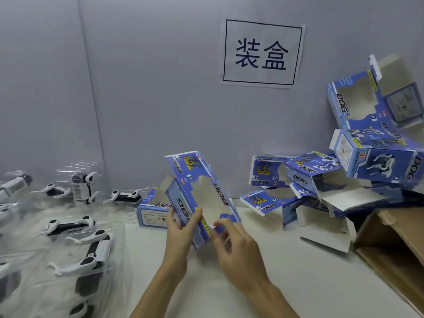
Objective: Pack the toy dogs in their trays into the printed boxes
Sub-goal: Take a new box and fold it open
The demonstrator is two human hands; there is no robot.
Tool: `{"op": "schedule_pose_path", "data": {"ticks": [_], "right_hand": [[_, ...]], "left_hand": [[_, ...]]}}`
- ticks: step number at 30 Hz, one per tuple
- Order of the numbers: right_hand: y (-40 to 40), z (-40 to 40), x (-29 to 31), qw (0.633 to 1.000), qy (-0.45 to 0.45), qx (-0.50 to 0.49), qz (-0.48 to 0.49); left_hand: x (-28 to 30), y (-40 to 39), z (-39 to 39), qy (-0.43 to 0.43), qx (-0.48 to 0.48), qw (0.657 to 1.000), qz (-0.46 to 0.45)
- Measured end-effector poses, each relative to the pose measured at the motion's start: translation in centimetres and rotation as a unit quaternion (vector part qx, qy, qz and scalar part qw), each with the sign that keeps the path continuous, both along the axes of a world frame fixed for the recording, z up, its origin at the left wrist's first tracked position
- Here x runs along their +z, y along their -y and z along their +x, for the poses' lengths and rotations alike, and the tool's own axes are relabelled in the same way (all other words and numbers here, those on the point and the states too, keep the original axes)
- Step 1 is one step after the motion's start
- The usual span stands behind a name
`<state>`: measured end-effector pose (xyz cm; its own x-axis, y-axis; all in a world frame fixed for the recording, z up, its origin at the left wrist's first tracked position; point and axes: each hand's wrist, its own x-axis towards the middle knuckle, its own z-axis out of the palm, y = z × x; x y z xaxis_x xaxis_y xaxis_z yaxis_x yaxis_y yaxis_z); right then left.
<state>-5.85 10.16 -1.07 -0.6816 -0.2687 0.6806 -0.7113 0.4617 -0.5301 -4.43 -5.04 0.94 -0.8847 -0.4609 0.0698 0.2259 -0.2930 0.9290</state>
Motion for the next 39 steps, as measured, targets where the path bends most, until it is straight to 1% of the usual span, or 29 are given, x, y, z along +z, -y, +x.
{"op": "schedule_pose_path", "data": {"ticks": [2, 4, 5, 6, 7, 8, 9, 10, 11, 14, 16, 20, 22, 24, 27, 30, 33, 36, 39], "right_hand": [[-0.4, -0.1, 0.9, 0.997, -0.051, -0.013, -0.057], [-1.3, -0.9, 1.7, 0.985, -0.084, -0.061, -0.136], [-1.8, -1.3, 2.2, 0.980, -0.061, -0.074, -0.172], [-2.4, -1.8, 2.6, 0.977, -0.002, -0.057, -0.207], [-2.9, -2.0, 3.0, 0.967, 0.076, -0.006, -0.242], [-3.2, -2.1, 3.2, 0.948, 0.152, 0.061, -0.273], [-3.4, -2.3, 3.2, 0.927, 0.204, 0.122, -0.290], [-3.5, -2.4, 3.0, 0.918, 0.222, 0.157, -0.287], [-3.6, -2.3, 2.8, 0.922, 0.218, 0.168, -0.273], [-3.1, -2.2, 2.5, 0.942, 0.175, 0.161, -0.239], [-2.9, -2.1, 2.6, 0.941, 0.175, 0.176, -0.232], [-3.5, -1.9, 2.6, 0.944, 0.170, 0.197, -0.205], [-3.8, -2.0, 2.5, 0.948, 0.166, 0.199, -0.184], [-3.7, -2.0, 2.4, 0.949, 0.171, 0.203, -0.172], [-3.7, -2.0, 2.4, 0.954, 0.168, 0.196, -0.155], [-3.8, -2.0, 2.4, 0.958, 0.172, 0.182, -0.138], [-3.7, -2.3, 2.6, 0.958, 0.181, 0.154, -0.159], [-3.8, -2.1, 2.9, 0.959, 0.179, 0.135, -0.172], [-3.5, -1.7, 3.0, 0.966, 0.157, 0.111, -0.174]], "left_hand": [[-0.2, 1.1, 0.1, 0.009, -0.027, 0.999, -0.024], [-0.3, 1.9, 0.2, -0.008, -0.096, 0.995, -0.007], [-0.4, 2.1, 0.2, -0.019, -0.129, 0.991, 0.014], [-0.5, 2.1, 0.3, -0.025, -0.155, 0.987, 0.031], [-0.7, 1.9, 0.3, -0.028, -0.171, 0.984, 0.040], [-0.9, 1.6, 0.3, -0.029, -0.177, 0.983, 0.039], [-1.0, 1.3, 0.2, -0.032, -0.176, 0.983, 0.039], [-1.1, 1.0, 0.1, -0.030, -0.166, 0.985, 0.036], [-1.2, 0.8, 0.2, -0.023, -0.151, 0.988, 0.030], [-1.1, 0.3, 0.4, -0.004, -0.132, 0.991, -0.007], [-0.7, 0.2, 0.5, -0.002, -0.120, 0.992, -0.048], [0.3, 0.6, 0.6, -0.068, -0.097, 0.988, -0.101], [0.9, 0.7, 0.8, -0.095, -0.074, 0.986, -0.114], [1.4, 0.6, 1.0, -0.117, -0.050, 0.980, -0.150], [1.5, 0.6, 1.1, -0.124, -0.035, 0.973, -0.194], [1.5, 0.3, 1.3, -0.120, -0.055, 0.970, -0.206], [1.7, -0.1, 1.4, -0.117, -0.079, 0.966, -0.215], [1.8, -0.1, 1.4, -0.122, -0.077, 0.960, -0.239], [1.7, -0.2, 1.5, -0.133, -0.071, 0.942, -0.299]]}}
